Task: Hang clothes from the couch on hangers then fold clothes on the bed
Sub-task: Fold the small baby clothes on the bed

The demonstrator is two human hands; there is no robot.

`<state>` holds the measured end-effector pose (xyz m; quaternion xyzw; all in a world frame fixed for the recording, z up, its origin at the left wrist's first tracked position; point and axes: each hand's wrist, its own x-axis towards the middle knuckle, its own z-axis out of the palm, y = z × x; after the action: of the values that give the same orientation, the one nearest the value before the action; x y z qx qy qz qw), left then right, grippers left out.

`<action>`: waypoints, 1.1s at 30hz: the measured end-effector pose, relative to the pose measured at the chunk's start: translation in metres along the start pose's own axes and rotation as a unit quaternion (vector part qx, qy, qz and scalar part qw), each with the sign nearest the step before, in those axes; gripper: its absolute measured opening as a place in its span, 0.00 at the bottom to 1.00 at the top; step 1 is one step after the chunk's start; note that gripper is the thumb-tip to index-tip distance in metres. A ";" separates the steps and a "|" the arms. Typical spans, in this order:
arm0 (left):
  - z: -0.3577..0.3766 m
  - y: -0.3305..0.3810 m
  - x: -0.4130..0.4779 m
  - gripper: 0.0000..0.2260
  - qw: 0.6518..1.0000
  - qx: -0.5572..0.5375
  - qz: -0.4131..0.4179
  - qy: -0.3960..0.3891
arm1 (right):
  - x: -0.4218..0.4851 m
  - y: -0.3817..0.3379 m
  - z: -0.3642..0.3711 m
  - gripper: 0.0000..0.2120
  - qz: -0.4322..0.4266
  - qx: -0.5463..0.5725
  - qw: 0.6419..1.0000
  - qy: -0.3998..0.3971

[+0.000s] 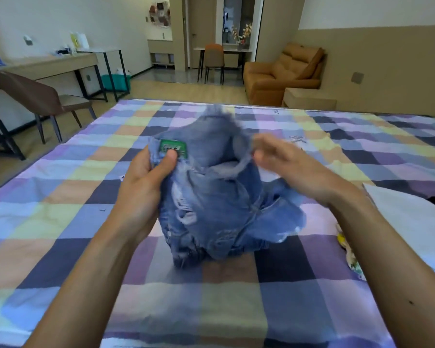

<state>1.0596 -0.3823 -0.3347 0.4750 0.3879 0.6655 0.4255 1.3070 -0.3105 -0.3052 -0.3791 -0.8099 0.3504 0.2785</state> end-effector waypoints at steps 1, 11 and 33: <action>-0.003 -0.002 0.002 0.09 0.999 -0.028 -0.014 0.011 | -0.005 0.013 0.003 0.29 0.037 -0.015 0.997 -0.069; -0.024 -0.003 0.046 0.03 0.988 0.078 -0.038 0.124 | -0.020 0.030 0.008 0.10 0.045 0.092 0.994 -0.047; 0.014 -0.015 -0.028 0.10 0.987 0.138 0.074 0.020 | -0.020 0.042 0.054 0.07 0.090 0.101 0.970 0.202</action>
<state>1.0816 -0.4014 -0.3530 0.5431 0.4482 0.6447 0.2976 1.2969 -0.3266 -0.3743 -0.4832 -0.6596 0.3701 0.4410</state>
